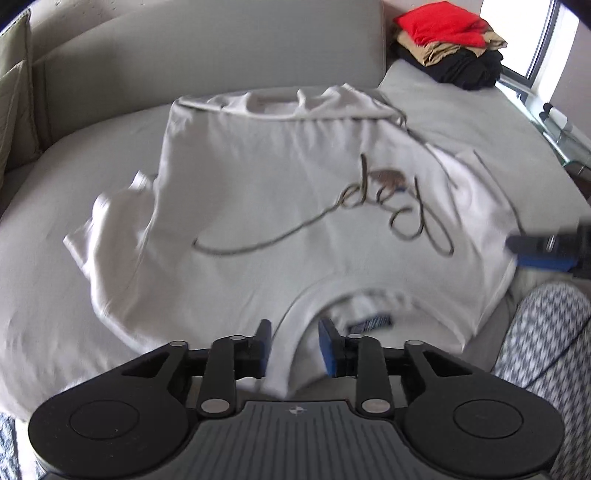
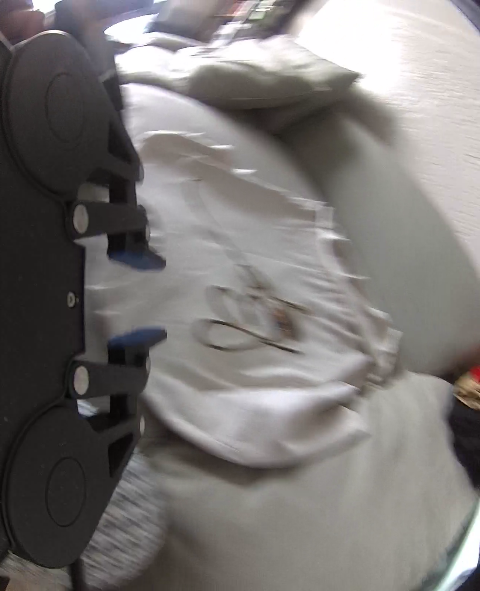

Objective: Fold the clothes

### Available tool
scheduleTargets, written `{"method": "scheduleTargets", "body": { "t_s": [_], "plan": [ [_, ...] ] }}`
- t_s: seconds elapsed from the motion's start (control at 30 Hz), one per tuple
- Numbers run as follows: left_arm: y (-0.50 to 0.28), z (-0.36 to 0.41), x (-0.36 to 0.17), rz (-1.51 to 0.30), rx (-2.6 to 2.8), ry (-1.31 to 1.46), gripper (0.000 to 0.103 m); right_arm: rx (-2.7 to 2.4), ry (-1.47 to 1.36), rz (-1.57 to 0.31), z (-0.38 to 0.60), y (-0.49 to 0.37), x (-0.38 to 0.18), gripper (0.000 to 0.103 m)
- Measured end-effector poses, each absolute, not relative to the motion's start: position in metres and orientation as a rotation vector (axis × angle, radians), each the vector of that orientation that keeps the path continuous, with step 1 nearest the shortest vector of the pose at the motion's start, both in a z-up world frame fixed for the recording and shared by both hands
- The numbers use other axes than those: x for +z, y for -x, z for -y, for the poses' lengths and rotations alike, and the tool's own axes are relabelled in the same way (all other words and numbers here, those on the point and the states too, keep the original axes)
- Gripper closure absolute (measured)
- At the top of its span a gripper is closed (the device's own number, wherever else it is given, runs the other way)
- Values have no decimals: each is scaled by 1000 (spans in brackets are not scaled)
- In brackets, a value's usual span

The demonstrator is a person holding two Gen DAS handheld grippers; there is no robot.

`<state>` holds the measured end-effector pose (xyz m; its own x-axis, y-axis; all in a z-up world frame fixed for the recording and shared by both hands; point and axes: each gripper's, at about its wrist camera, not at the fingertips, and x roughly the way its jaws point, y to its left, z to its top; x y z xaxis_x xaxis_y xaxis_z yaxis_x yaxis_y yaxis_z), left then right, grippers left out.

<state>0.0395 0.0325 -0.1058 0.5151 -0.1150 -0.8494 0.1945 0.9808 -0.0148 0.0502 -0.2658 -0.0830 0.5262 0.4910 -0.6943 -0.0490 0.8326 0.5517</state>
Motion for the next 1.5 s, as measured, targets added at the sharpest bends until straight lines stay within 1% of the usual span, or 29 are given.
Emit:
{"method": "scheduleTargets", "body": {
  "t_s": [0.17,0.27,0.37,0.4,0.43,0.5,0.6,0.77,0.8,0.83,0.9,0.97,1.07,1.27,1.4,1.5],
  "plan": [
    [-68,-16,-116,-1029,-214,-60,72,222,-689,-876,317,-88,-86,57],
    [-79,-11,-132,-1077,-200,-42,71,139,-783,-860,343,-109,-103,57],
    [-80,-13,-138,-1073,-207,-48,67,70,-824,-854,361,-128,-125,57],
    [-80,-15,-138,-1074,-211,-46,67,62,-836,-856,365,-134,-131,58],
    [-80,-16,-138,-1076,-215,-44,66,67,-860,-852,369,-141,-138,63],
    [-81,-20,-139,-1084,-216,-27,64,86,-906,-846,372,-155,-148,66],
    [-81,-23,-139,-1091,-216,-12,62,120,-898,-864,366,-179,-156,66],
    [-81,-22,-139,-1088,-222,-26,60,169,-783,-910,348,-206,-163,68],
    [-80,-22,-139,-1087,-222,-28,60,170,-770,-915,346,-208,-163,73],
    [-80,-22,-140,-1086,-222,-29,60,171,-758,-919,344,-210,-164,84],
    [-80,-22,-140,-1087,-219,-26,59,156,-742,-924,342,-209,-164,100],
    [-79,-22,-140,-1089,-214,-28,58,146,-735,-911,341,-204,-161,101],
    [-76,-21,-140,-1085,-207,-35,58,123,-653,-838,337,-187,-143,101],
    [-64,-21,-139,-1061,-196,-41,58,-51,-577,-544,350,-119,-99,101],
    [-60,-21,-140,-1049,-194,-48,58,-187,-507,-552,353,-106,-113,101],
    [-59,-19,-140,-1048,-190,-61,58,-243,-511,-643,360,-116,-132,101]
  ]
}}
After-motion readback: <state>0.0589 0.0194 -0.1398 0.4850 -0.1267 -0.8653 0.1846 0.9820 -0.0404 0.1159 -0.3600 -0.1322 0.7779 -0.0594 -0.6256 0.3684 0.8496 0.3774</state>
